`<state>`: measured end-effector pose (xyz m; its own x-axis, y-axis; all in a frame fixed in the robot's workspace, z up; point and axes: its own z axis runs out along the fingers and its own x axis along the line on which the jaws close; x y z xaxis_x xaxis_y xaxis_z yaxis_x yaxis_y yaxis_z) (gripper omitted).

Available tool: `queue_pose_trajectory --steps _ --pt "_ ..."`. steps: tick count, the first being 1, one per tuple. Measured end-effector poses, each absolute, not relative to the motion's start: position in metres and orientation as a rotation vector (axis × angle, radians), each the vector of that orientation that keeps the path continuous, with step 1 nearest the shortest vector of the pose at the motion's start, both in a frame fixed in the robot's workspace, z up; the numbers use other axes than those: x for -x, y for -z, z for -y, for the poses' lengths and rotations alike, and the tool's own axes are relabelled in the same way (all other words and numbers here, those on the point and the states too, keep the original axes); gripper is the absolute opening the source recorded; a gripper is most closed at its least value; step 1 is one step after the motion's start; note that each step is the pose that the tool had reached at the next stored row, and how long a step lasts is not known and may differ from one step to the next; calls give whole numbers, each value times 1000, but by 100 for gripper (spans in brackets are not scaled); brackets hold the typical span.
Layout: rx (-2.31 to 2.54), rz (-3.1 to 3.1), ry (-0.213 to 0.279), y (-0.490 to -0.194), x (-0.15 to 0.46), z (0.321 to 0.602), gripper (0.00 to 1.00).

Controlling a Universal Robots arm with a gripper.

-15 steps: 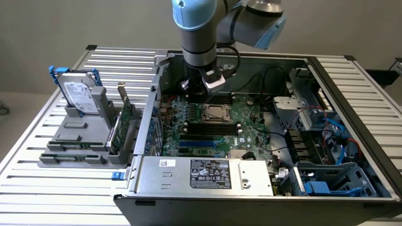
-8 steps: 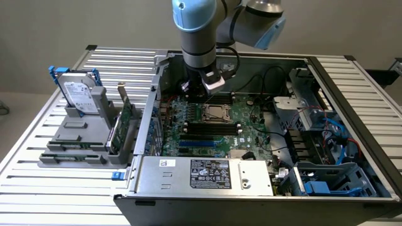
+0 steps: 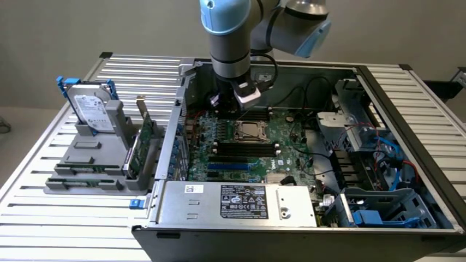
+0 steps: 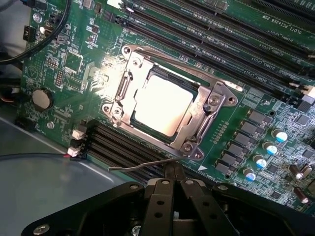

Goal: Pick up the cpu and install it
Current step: 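Close the cpu cover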

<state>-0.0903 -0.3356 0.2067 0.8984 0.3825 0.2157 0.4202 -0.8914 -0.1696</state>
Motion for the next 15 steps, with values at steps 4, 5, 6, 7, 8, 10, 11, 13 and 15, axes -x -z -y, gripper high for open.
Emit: queue_pose_trajectory --steps 4,5,6,7,8,10,11,13,15 --pt "2858 612 259 -207 90 335 11" --pt "2858 612 260 -207 90 335 11" --pt "2858 612 260 -207 90 335 11" --pt "2858 613 261 -207 90 335 11" --pt "2858 613 262 -206 90 335 11" --pt "2858 614 264 -206 90 335 11" --pt "2858 615 264 -206 90 334 11" --pt "2859 616 266 -206 90 334 11" --pt "2859 617 267 -205 90 334 11"
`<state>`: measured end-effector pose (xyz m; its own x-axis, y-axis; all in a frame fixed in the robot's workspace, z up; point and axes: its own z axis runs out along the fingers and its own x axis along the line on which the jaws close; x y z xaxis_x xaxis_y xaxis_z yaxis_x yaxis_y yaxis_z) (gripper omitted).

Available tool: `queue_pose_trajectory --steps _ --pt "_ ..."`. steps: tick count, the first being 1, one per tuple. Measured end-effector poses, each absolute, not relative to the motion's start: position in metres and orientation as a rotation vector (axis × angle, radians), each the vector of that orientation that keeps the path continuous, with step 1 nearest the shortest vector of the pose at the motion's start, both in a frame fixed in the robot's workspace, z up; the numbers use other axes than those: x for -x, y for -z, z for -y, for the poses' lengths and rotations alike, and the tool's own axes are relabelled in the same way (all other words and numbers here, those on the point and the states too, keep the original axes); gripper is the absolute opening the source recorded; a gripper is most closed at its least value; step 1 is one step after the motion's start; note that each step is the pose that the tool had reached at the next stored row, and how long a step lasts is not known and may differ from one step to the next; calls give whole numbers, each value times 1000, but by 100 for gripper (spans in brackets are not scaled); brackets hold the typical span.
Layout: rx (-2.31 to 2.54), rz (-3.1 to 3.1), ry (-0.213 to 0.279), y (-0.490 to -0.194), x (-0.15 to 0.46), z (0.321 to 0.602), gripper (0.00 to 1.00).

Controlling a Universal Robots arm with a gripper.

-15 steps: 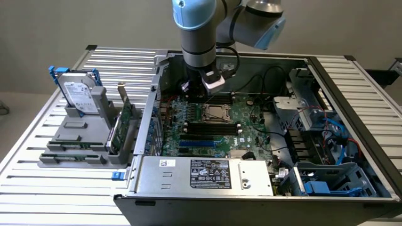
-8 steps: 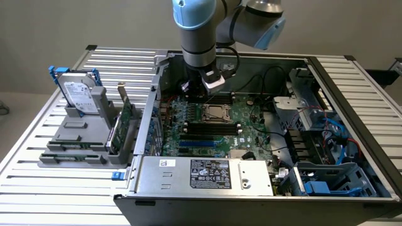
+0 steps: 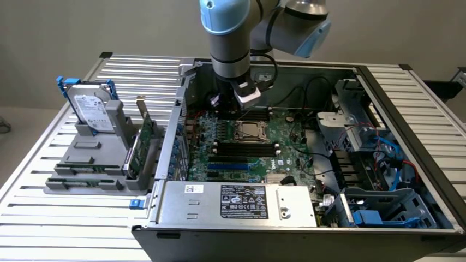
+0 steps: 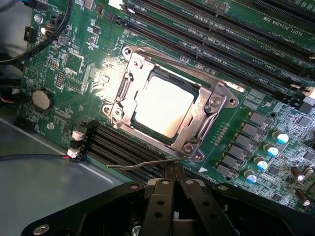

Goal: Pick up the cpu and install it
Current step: 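Close the cpu cover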

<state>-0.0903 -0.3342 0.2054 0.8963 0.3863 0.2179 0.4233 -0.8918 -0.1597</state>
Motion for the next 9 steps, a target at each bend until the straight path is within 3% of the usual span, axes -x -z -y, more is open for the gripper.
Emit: queue_pose_trajectory --steps 9 --pt "2864 626 274 -204 90 333 11"
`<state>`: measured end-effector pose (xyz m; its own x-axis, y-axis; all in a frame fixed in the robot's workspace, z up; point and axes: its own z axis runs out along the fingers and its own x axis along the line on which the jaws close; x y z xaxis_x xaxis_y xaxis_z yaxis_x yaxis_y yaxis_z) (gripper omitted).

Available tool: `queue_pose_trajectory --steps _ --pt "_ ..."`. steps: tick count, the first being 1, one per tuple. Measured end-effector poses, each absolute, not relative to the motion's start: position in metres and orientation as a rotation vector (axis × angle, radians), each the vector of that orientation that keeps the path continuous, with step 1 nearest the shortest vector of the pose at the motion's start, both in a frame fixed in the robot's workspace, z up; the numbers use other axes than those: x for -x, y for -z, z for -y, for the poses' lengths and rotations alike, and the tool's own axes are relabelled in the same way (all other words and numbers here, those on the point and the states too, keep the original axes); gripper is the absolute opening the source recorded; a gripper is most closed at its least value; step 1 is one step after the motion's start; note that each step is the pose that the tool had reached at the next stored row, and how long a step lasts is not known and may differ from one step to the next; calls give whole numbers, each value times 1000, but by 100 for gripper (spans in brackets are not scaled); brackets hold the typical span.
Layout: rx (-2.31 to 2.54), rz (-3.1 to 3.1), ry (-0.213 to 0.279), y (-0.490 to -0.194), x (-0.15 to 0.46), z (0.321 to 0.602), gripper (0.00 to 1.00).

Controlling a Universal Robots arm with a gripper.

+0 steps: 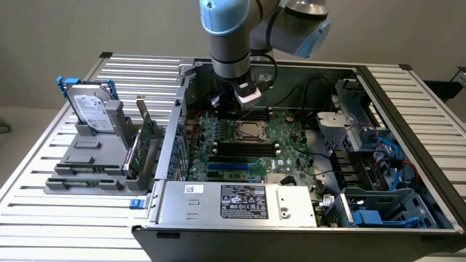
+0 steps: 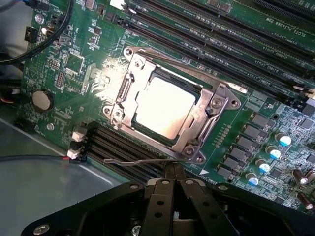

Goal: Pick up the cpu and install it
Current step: 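Close the cpu cover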

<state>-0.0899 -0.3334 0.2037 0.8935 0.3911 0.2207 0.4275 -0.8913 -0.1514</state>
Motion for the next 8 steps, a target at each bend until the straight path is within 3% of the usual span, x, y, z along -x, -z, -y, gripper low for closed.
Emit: queue_pose_trajectory --steps 8 --pt "2864 635 282 -203 89 333 11"
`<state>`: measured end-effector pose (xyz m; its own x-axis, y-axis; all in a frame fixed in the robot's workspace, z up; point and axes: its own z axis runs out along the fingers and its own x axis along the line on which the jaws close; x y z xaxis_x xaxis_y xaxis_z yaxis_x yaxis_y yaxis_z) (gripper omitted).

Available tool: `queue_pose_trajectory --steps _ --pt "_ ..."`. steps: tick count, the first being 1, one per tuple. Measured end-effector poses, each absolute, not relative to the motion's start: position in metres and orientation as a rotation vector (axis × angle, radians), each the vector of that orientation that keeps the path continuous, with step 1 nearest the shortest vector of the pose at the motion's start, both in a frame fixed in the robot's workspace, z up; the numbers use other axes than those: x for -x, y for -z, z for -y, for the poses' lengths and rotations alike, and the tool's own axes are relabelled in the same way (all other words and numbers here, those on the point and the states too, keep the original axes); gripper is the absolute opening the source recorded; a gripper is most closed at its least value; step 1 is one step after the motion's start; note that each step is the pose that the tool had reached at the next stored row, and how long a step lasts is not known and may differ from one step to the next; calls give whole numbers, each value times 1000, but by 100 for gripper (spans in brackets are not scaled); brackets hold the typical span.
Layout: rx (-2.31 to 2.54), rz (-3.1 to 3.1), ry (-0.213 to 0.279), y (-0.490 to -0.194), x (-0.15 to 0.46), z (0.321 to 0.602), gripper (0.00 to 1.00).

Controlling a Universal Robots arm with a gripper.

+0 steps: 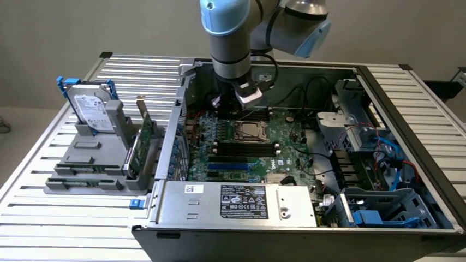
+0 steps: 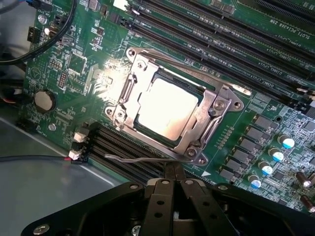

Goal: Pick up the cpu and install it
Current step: 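Close the cpu cover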

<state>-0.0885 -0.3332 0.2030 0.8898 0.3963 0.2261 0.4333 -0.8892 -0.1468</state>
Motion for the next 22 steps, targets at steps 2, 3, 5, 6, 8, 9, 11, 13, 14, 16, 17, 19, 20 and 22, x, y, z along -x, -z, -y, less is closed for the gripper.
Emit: queue_pose_trajectory --steps 2,3,5,6,8,9,11,13,14,16,17,19,20,22 --pt "2864 637 284 -203 88 333 11" --pt "2864 639 285 -203 88 333 11" --pt "2864 641 286 -202 87 333 11" --pt "2864 641 287 -202 87 333 11" --pt "2865 642 288 -202 87 333 11" --pt "2865 643 289 -201 86 333 11" --pt "2866 644 290 -201 86 333 11" --pt "2866 644 291 -201 85 333 11" --pt "2866 645 291 -201 85 333 11" --pt "2867 645 292 -200 84 333 11" --pt "2867 646 292 -200 84 333 11" --pt "2868 646 293 -200 83 333 11" --pt "2869 647 293 -200 83 333 11" --pt "2870 647 293 -199 82 333 11"
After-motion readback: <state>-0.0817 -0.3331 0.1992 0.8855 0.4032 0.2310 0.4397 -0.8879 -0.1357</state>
